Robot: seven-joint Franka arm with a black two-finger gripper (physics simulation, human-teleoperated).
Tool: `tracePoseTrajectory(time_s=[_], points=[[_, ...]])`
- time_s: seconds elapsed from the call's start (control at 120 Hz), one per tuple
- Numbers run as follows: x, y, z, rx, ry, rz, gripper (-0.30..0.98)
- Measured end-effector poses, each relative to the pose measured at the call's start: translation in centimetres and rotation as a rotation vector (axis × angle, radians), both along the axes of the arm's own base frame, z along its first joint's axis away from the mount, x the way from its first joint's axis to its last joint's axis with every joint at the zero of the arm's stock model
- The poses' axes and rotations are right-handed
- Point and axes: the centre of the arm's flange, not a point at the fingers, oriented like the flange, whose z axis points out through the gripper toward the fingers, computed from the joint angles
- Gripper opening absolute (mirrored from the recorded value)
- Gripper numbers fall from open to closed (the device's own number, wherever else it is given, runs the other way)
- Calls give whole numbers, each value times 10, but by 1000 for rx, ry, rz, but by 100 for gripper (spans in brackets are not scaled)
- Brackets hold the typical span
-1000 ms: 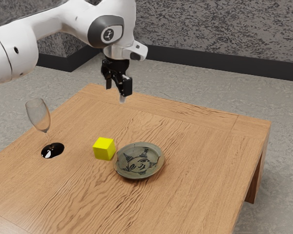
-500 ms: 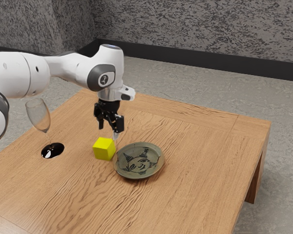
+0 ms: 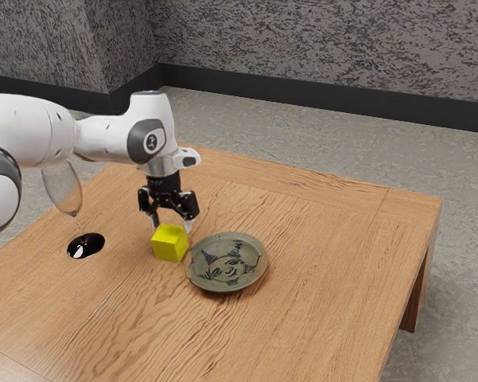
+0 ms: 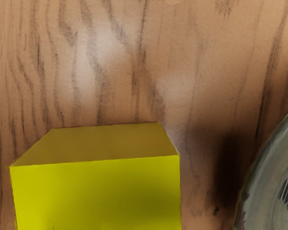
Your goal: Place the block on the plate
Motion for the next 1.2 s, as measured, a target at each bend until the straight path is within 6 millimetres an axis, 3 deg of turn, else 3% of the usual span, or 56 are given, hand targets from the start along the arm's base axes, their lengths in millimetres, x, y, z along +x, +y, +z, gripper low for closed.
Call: tracePoseTrajectory(time_s=[0.283, 0.592, 0.875, 1.2], points=[[2, 25, -28, 24, 10, 105, 69], [-1, 24, -55, 32, 17, 149, 69], [0, 22, -53, 37, -2, 160, 44], [-2, 15, -36, 61, -15, 140, 39]])
